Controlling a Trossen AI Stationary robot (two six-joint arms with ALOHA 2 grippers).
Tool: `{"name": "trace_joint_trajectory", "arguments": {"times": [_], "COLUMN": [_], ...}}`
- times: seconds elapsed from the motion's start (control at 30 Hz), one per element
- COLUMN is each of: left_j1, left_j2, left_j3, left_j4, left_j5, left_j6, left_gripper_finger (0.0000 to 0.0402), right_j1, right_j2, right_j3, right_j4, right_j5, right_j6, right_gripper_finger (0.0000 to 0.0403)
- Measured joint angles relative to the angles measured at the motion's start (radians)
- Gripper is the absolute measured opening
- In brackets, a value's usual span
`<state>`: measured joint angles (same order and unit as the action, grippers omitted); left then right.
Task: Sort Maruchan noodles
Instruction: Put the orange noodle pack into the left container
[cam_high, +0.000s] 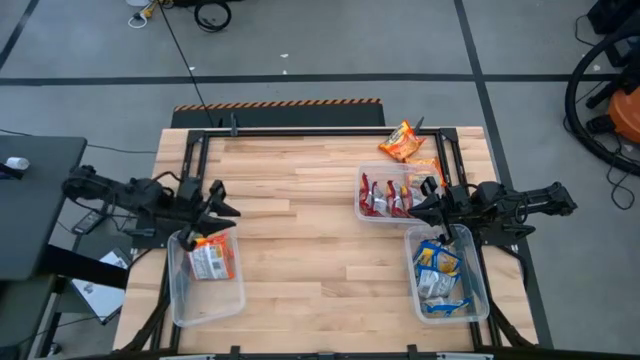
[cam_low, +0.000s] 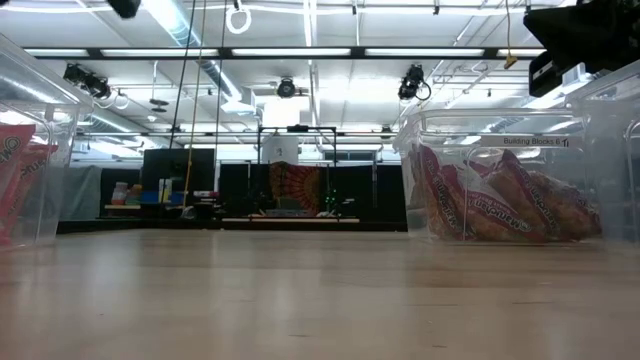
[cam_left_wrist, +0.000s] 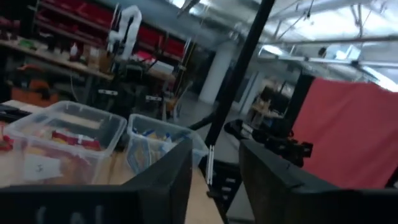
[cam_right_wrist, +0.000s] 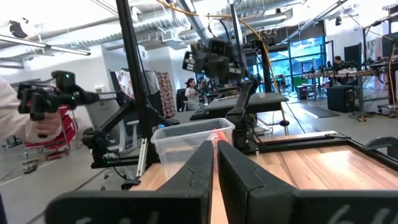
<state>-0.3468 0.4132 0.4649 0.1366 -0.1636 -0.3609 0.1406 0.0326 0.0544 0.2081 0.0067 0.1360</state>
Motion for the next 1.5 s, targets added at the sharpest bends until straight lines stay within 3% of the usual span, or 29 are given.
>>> {"name": "trace_joint_trajectory", "arguments": {"times": [0.3, 0.43, 0.7, 0.83, 0.97, 1.07, 1.13, 1.23, 1.37, 1.5], "left_j1": [0.06, 0.153, 0.329, 0.399, 0.421, 0.403, 0.382, 0.351, 0.308, 0.286], "left_j2": [-0.151, -0.165, -0.197, -0.286, -0.395, -0.409, -0.392, -0.403, -0.409, -0.408], "left_j3": [-0.354, -0.445, -0.456, -0.456, -0.406, -0.253, -0.179, -0.16, -0.224, -0.269], "left_j4": [0.504, 0.537, 0.582, 0.444, 0.134, -0.181, -0.292, -0.299, -0.292, -0.181], "left_j5": [0.055, 0.07, 0.378, 0.378, 0.384, 0.265, 0.206, 0.193, 0.143, 0.14], "left_j6": [-0.054, -0.189, -0.212, -0.223, -0.256, -0.137, -0.05, -0.019, -0.045, -0.046], "left_gripper_finger": [0.0034, 0.0008, 0.0004, 0.0003, 0.0002, 0.0002, 0.0001, 0.0001, 0.0001, 0.0013], "right_j1": [0.0, 0.0, 0.0, 0.0, 0.0, 0.0, 0.0, 0.0, 0.0, 0.0], "right_j2": [0.0, 0.0, 0.0, 0.0, 0.0, 0.0, 0.0, 0.0, 0.0, 0.0], "right_j3": [0.0, 0.0, 0.0, 0.0, 0.0, 0.0, 0.0, 0.0, 0.0, 0.0], "right_j4": [0.0, 0.0, 0.0, 0.0, 0.0, 0.0, 0.0, 0.0, 0.0, 0.0], "right_j5": [0.0, 0.0, 0.0, 0.0, 0.0, 0.0, 0.0, -0.001, 0.0, 0.0], "right_j6": [0.0, 0.0, 0.0, 0.0, 0.0, 0.0, 0.0, 0.0, 0.0, 0.0], "right_gripper_finger": [0.0029, 0.0029, 0.0029, 0.0029, 0.0029, 0.0029, 0.0029, 0.0029, 0.0029, 0.0029]}}
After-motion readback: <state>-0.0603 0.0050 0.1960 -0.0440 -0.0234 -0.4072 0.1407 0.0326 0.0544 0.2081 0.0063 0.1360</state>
